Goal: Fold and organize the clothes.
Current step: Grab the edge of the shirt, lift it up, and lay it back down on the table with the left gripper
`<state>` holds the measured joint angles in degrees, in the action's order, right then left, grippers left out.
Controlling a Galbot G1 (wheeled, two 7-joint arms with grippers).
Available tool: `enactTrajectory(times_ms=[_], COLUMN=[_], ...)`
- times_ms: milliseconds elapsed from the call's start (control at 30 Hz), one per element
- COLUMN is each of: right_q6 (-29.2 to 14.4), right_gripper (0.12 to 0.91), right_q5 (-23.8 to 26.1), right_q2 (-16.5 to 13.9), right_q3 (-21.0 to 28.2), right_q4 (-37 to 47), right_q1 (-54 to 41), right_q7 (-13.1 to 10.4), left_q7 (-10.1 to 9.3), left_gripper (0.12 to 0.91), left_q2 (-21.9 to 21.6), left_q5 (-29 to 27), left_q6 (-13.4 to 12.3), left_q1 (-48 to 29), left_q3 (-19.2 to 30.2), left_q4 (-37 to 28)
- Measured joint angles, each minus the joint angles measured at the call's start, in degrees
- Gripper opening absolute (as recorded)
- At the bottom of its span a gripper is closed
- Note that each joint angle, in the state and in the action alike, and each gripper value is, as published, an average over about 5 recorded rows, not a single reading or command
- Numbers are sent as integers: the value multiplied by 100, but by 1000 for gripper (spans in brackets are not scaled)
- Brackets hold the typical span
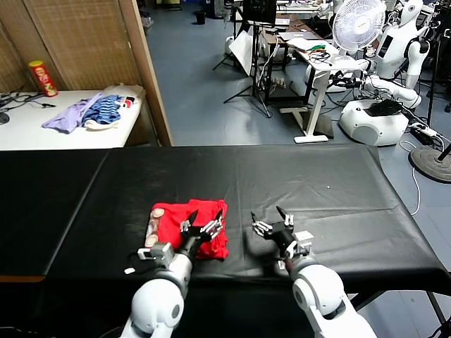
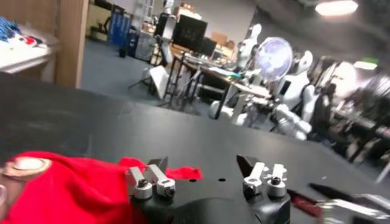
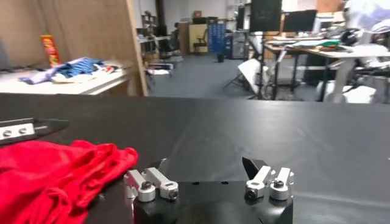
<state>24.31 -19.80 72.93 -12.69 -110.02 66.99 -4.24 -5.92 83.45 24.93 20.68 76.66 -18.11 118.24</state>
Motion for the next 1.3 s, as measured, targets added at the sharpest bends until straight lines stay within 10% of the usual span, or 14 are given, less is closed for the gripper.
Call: enactTrajectory(times_ms=[333, 667, 1300], right_q6=[9, -91, -337], right_gripper=[798, 798, 798], right_q5=[300, 2237, 293], right_q2=[252, 575, 345], right_q3=[1064, 1389, 493], right_q4=[657, 1493, -30], right_q1=[-936, -1158, -361], right_q7=[35, -495, -388], left_q7=[-77, -2, 154], left_gripper=[798, 798, 783], left_q2=[-575, -687, -588], left_q5=[95, 308, 2685], left_q6=[-182, -212, 30], left_q1=[205, 260, -23], left_q3=[-1000, -1478, -1603], left_q4=[-46, -431, -1104])
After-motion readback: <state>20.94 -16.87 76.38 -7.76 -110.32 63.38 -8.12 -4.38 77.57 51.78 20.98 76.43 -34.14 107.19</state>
